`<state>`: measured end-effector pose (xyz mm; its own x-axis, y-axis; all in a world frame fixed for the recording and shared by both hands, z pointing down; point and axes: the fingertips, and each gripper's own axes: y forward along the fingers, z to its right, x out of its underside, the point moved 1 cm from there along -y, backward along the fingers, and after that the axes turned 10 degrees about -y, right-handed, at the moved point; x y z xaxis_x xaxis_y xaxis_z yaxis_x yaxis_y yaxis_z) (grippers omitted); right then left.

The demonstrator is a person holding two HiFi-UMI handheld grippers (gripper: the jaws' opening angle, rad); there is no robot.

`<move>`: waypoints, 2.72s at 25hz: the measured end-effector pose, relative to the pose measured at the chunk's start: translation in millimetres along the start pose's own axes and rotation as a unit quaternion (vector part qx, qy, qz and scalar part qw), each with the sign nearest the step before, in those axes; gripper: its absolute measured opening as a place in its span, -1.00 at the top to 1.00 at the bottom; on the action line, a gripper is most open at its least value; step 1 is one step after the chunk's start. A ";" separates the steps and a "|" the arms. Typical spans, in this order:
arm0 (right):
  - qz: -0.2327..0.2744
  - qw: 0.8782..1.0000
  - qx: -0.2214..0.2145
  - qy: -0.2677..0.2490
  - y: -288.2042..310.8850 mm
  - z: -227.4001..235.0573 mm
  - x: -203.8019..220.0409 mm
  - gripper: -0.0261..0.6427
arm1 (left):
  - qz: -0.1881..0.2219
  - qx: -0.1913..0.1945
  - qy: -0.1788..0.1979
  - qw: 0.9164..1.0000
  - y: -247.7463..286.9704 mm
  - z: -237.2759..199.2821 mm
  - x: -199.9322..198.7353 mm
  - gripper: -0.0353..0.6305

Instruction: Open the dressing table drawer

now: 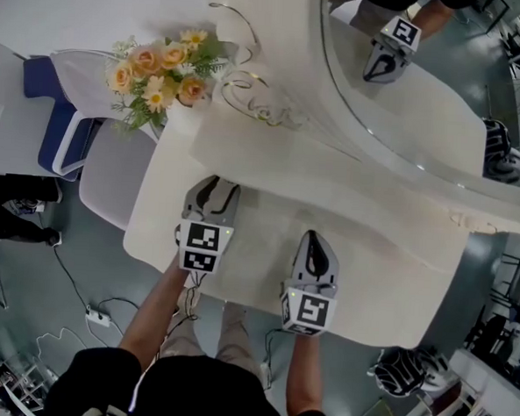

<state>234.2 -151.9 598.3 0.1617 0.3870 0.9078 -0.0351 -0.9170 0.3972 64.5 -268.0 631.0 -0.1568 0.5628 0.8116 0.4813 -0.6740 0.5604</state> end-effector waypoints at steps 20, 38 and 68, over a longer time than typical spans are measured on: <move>-0.004 1.000 0.003 0.013 -1.4 8.3 7.8 0.92 | 0.003 -0.016 -0.005 1.000 7.2 -1.3 0.4 0.61; -0.003 1.000 0.002 0.015 -14.0 -0.3 11.7 0.92 | -0.003 -0.015 -0.002 1.000 -7.9 4.0 11.3 0.62; 0.005 1.000 0.000 0.019 -41.9 -19.4 15.4 0.92 | -0.011 -0.012 -0.001 1.000 -41.4 8.3 35.0 0.62</move>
<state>219.0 -105.6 598.2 0.1234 0.3819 0.9159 -0.0363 -0.9206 0.3887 46.2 -216.4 634.8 -0.1655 0.5783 0.7989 0.4561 -0.6733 0.5819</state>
